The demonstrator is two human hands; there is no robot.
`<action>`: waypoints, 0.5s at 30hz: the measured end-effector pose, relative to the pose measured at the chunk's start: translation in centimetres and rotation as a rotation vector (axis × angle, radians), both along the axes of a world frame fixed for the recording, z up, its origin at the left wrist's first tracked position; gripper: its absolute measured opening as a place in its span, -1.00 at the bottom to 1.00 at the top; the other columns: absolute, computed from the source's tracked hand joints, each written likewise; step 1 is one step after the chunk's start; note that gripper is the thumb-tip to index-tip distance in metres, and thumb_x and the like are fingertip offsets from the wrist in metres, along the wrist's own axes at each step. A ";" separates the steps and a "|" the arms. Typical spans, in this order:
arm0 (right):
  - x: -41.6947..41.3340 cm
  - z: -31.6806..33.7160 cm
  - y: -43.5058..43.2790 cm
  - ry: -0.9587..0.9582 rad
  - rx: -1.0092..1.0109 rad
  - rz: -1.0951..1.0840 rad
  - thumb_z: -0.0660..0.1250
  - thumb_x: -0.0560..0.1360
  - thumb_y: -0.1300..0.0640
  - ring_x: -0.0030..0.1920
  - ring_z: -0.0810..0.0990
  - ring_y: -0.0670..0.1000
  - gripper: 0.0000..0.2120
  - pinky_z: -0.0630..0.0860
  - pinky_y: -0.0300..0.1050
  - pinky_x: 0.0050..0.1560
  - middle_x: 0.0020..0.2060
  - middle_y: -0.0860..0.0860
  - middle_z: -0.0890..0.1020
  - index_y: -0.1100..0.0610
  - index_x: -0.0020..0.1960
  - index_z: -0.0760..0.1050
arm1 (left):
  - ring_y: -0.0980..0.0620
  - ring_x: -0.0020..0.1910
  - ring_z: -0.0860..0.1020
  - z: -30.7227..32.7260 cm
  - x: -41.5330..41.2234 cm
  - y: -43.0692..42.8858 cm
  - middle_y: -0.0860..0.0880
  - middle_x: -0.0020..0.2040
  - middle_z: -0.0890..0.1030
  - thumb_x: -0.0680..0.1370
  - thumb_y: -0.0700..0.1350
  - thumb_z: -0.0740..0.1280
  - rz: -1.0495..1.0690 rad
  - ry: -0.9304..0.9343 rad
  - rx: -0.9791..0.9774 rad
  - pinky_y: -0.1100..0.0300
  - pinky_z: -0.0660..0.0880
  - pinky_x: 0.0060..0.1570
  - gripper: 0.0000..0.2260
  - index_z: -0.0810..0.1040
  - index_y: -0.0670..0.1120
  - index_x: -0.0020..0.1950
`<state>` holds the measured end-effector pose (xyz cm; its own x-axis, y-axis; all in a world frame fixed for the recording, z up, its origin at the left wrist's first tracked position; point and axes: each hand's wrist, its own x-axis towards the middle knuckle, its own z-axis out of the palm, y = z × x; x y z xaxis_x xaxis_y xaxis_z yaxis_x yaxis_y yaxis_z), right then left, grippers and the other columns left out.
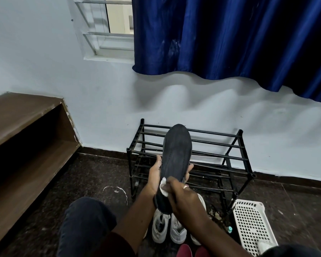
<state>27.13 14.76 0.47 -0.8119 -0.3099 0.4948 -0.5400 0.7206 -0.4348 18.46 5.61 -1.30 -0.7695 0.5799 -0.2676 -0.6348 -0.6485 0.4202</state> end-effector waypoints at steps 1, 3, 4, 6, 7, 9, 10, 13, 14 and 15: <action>-0.9 0.3 0.1 0.023 0.025 -0.036 0.21 0.45 0.15 -0.33 0.61 0.08 -0.72 0.47 -0.17 -0.40 -0.29 0.10 0.63 0.05 0.15 0.28 | -0.22 0.04 0.60 0.1 0.0 0.1 -0.28 0.19 0.55 0.48 0.31 0.11 0.023 0.017 -0.020 0.03 0.59 -0.07 -0.32 0.56 -0.25 0.22; -3.5 1.3 0.6 0.016 0.027 -0.137 0.22 0.45 0.21 -0.30 0.62 0.18 -0.67 0.51 -0.11 -0.41 -0.24 0.18 0.63 0.05 0.18 0.25 | -0.18 0.04 0.62 0.4 -0.2 0.4 -0.24 0.12 0.60 0.44 0.25 0.27 0.049 0.076 -0.096 0.04 0.58 0.00 -0.41 0.61 -0.24 0.14; -5.0 1.8 1.0 0.018 0.027 -0.195 0.23 0.46 0.24 -0.26 0.62 0.22 -0.66 0.51 -0.06 -0.37 -0.21 0.21 0.63 0.08 0.20 0.27 | -0.14 0.05 0.62 0.5 -0.1 0.5 -0.22 0.09 0.62 0.42 0.22 0.35 0.053 0.100 -0.118 0.08 0.57 0.05 -0.46 0.63 -0.22 0.11; -7.7 2.8 1.7 0.004 0.024 -0.292 0.21 0.49 0.31 -0.19 0.61 0.25 -0.69 0.49 -0.01 -0.30 -0.15 0.24 0.63 0.19 0.22 0.33 | -0.05 -0.04 0.65 0.2 -0.2 0.7 -0.16 -0.03 0.67 0.55 0.16 0.22 0.047 0.082 -0.134 0.17 0.59 -0.05 -0.57 0.69 -0.17 -0.01; -8.6 3.3 1.9 -0.005 0.000 -0.319 0.20 0.48 0.33 -0.14 0.61 0.24 -0.69 0.49 0.00 -0.26 -0.11 0.24 0.64 0.21 0.22 0.33 | -0.03 -0.09 0.66 0.1 -0.2 0.8 -0.14 -0.07 0.68 0.60 0.13 0.08 0.042 0.077 -0.124 0.19 0.60 -0.13 -0.51 0.70 -0.15 -0.07; -9.1 3.8 1.6 -0.032 -0.061 -0.329 0.20 0.48 0.36 -0.05 0.61 0.19 -0.67 0.51 -0.03 -0.17 -0.03 0.18 0.65 0.22 0.23 0.34 | -0.03 -0.12 0.67 0.1 0.0 1.0 -0.13 -0.11 0.69 0.62 0.10 0.03 0.041 0.090 -0.103 0.20 0.60 -0.17 -0.48 0.71 -0.14 -0.09; -8.7 3.8 1.3 -0.034 -0.074 -0.308 0.21 0.49 0.35 -0.03 0.61 0.17 -0.68 0.50 -0.05 -0.15 -0.01 0.15 0.65 0.22 0.23 0.35 | -0.03 -0.13 0.67 0.3 -0.1 1.1 -0.15 -0.12 0.68 0.61 0.10 0.11 0.051 0.101 -0.100 0.19 0.60 -0.17 -0.54 0.70 -0.15 -0.10; -5.7 2.2 0.2 -0.010 -0.051 -0.220 0.23 0.51 0.28 -0.10 0.62 0.16 -0.73 0.45 -0.08 -0.20 -0.09 0.14 0.66 0.12 0.19 0.37 | -0.12 -0.14 0.66 0.9 -0.1 0.9 -0.23 -0.09 0.66 0.45 0.10 0.41 0.073 0.116 -0.033 0.10 0.61 -0.21 -0.61 0.66 -0.24 -0.02; -4.3 1.6 -0.1 -0.001 -0.070 -0.179 0.22 0.50 0.25 -0.13 0.62 0.16 -0.74 0.46 -0.07 -0.21 -0.13 0.13 0.66 0.05 0.16 0.35 | -0.16 -0.11 0.66 0.9 -0.2 0.7 -0.25 -0.01 0.64 0.51 0.14 0.30 0.081 0.090 -0.012 0.06 0.61 -0.20 -0.54 0.62 -0.26 0.08; -2.9 1.0 -0.4 -0.004 -0.101 -0.135 0.21 0.50 0.21 -0.16 0.62 0.14 -0.76 0.47 -0.07 -0.22 -0.16 0.12 0.66 -0.02 0.13 0.31 | -0.19 -0.06 0.64 0.8 -0.2 0.5 -0.27 0.08 0.60 0.56 0.19 0.17 0.076 0.052 -0.002 0.04 0.61 -0.17 -0.46 0.55 -0.25 0.19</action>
<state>24.19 14.39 1.42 -0.8446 -0.1465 0.5149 -0.4395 0.7389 -0.5107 18.25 6.09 -0.53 -0.8242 0.5187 -0.2272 -0.5610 -0.6933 0.4523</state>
